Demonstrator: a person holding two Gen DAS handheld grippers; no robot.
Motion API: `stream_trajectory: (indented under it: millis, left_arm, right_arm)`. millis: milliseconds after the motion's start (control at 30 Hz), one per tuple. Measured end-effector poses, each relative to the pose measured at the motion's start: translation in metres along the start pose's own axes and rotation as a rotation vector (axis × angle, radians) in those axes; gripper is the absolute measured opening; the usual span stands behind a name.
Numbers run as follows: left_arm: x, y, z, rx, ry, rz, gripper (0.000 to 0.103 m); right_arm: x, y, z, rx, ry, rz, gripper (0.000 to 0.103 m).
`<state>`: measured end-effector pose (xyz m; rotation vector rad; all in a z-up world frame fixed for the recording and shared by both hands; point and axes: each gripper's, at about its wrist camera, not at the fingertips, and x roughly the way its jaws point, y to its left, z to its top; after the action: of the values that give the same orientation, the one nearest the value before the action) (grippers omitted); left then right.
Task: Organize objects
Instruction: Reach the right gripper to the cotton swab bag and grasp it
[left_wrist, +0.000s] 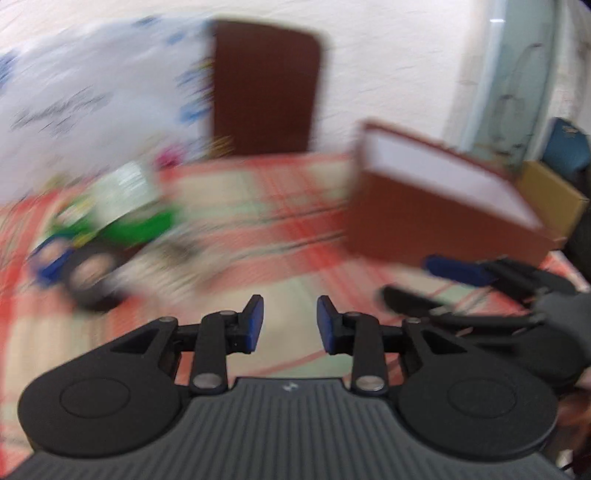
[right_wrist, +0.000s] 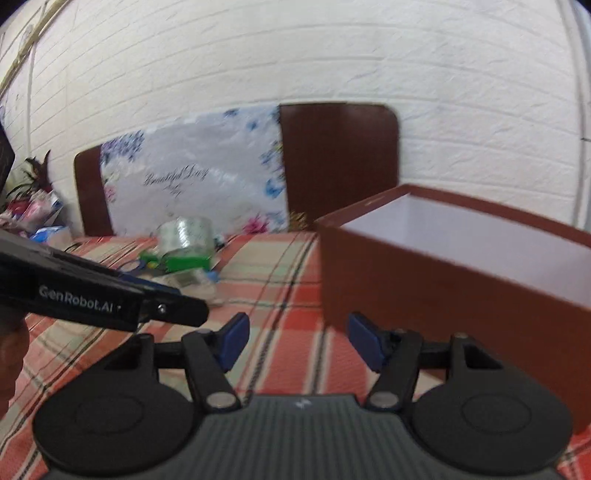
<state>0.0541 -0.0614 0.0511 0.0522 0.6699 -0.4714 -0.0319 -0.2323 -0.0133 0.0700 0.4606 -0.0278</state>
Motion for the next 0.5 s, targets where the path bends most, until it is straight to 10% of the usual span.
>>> stream_trajectory:
  millis: [167, 400, 500]
  left_arm:
    - [-0.004, 0.091, -0.034, -0.132, 0.0, 0.232, 0.034]
    - [-0.015, 0.133, -0.056, -0.255, -0.158, 0.146, 0.034]
    - [-0.013, 0.126, -0.054, -0.23, -0.159, 0.16, 0.034]
  right_arm:
    - [0.043, 0.051, -0.007, -0.032, 0.135, 0.113, 0.06]
    - [0.123, 0.093, 0.026, -0.051, 0.163, 0.187, 0.094]
    - [0.157, 0.098, 0.03, -0.082, 0.219, 0.185, 0.074]
